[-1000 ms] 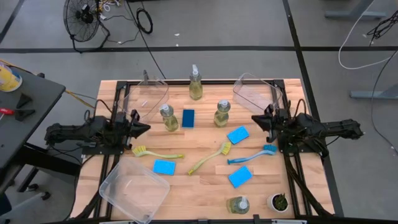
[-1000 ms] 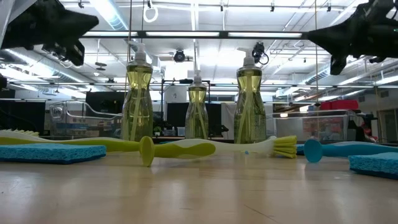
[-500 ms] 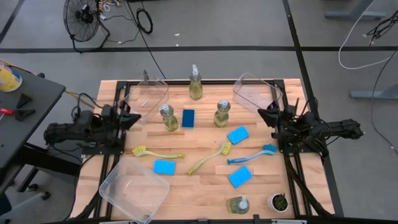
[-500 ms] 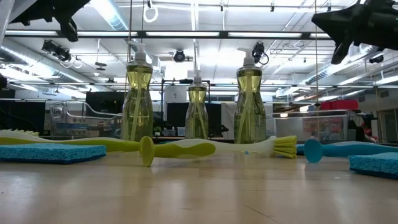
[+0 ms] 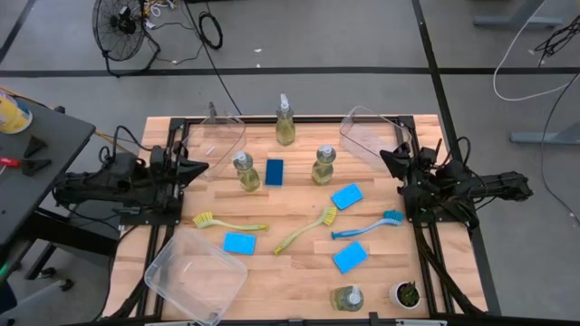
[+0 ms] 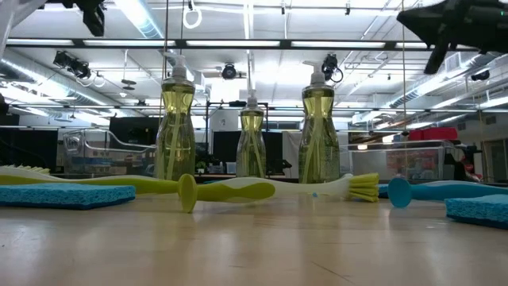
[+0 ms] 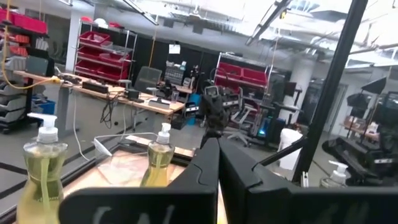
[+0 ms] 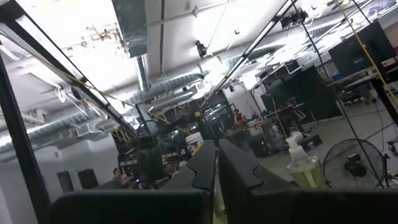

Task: Pick & Place Kitchen Sink Supplies
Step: Put the yellow dish soap bottle into the right transparent bin

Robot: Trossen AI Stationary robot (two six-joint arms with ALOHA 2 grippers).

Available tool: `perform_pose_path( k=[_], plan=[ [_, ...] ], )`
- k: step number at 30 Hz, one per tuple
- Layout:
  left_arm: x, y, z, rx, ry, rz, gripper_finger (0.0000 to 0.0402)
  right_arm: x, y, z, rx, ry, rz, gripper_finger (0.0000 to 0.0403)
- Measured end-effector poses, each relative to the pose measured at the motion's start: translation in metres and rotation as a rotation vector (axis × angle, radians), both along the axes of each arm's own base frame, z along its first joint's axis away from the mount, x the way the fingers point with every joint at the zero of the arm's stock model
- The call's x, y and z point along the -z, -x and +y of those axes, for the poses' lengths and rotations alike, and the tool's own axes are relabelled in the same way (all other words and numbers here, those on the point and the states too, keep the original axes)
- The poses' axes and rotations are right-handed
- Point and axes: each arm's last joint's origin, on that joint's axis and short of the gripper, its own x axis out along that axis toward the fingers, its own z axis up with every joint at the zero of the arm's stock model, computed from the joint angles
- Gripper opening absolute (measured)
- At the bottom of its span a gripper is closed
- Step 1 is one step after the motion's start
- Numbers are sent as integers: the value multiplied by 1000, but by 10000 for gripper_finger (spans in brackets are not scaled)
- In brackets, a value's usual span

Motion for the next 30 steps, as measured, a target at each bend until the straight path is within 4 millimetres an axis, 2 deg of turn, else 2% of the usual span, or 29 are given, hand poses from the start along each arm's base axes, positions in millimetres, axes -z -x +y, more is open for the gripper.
perform_pose_path(
  k=[7, 20, 30],
  plan=[
    [-23, -5, 0, -16, -76, 12, 6, -32, -7, 1, 3, 36, 80, 3],
    [-64, -4, 0, -14, -82, 65, 10, -82, -26, 3, -26, 123, 150, 6],
    [-97, -2, 0, -12, -89, 132, 13, -122, -47, 5, -23, 209, 310, 6]
  ],
)
